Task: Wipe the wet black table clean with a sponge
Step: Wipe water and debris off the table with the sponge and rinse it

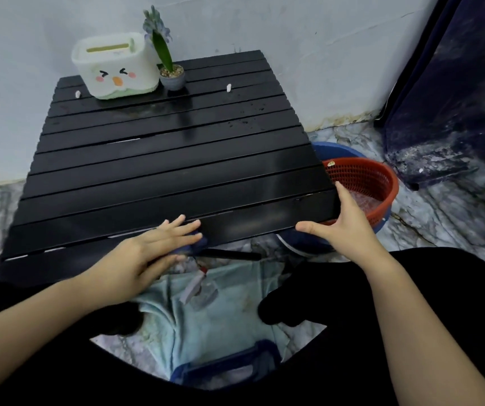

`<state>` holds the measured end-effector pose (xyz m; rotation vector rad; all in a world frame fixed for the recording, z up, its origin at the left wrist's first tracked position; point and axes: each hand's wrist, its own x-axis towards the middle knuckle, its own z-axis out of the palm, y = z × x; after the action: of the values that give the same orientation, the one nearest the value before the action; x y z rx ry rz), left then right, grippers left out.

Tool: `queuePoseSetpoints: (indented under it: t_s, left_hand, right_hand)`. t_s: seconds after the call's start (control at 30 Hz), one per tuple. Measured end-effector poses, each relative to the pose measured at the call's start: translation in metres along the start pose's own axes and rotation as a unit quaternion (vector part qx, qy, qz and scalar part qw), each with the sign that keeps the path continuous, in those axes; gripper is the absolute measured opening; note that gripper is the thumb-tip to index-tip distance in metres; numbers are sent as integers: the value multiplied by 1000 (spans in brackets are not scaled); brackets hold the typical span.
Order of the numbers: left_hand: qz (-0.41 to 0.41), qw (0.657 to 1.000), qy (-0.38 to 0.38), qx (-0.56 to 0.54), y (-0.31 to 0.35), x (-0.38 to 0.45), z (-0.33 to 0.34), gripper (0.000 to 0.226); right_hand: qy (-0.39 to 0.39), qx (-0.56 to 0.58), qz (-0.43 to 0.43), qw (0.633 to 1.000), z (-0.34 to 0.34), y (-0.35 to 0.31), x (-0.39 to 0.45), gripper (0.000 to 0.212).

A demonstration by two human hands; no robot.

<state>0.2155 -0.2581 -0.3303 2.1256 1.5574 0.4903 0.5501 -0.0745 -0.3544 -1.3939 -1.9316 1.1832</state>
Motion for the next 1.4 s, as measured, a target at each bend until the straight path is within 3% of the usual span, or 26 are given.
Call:
queuePoseSetpoints:
  t_s: [0.1,0.2,0.33,0.4,0.5,0.53,0.6,0.63,0.73,0.87,0.93,0.97,1.03,1.1,1.17,1.3,1.4]
  left_hand:
    - [11,997,66,-41,23,54,16,45]
    - [70,992,101,22,54,142,40,47]
    - [52,992,43,108,78,217,71,46]
    - [31,989,40,135,73,215,76,45]
    - [11,991,75,110,52,179,66,43]
    - [-3,991,88,103,42,162,60,44]
    - [-50,987,111,101,20,123,47,45]
    - [-80,983,127,102,9,101,39,45]
    - [-191,957,188,110,-30,35,18,41]
    - [-395,869,273,114,-68,-24,-4,41]
    - [-441,838,298,117,-61,-20,-6,40]
    - [-424,845,305,117,-50,-9,-3,40]
    - [-321,895,288,112,-19,21,10,40]
    - [-200,948,209,134,11,47,31,44]
    - [-142,964,159,160,20,53,41,47]
    - [-161,963,162,145,-12,17,26,48]
    - [-231,944,199,130,-48,-33,9,44]
  right_hand:
    - [-3,-1,0,1000,0,-2,0,98]
    - [-5,8,0,1000,0,-4,-1,96]
    - [-26,6,24,999,-2,-2,0,127]
    - [-32,10,38,999,-4,-3,1,121]
    - [-22,25,40,999,-4,-11,-1,92]
    - [-6,7,40,999,-3,-13,1,94]
    - [24,-67,38,997,2,-18,5,114]
    - [36,-105,22,994,7,-22,8,113]
    - [20,-198,-70,977,31,-43,11,93]
    - [-34,-257,-158,953,74,-66,18,71]
    - [-47,-252,-176,951,94,-74,24,62]
    - [-49,-254,-178,949,101,-76,28,59]
    - [-47,-283,-171,943,111,-76,36,56]
    - [-41,-311,-164,935,114,-74,40,56]
    - [-47,-315,-163,934,113,-74,41,56]
    - [-65,-296,-170,938,109,-74,40,56]
    - [-80,-271,-173,943,104,-73,40,55]
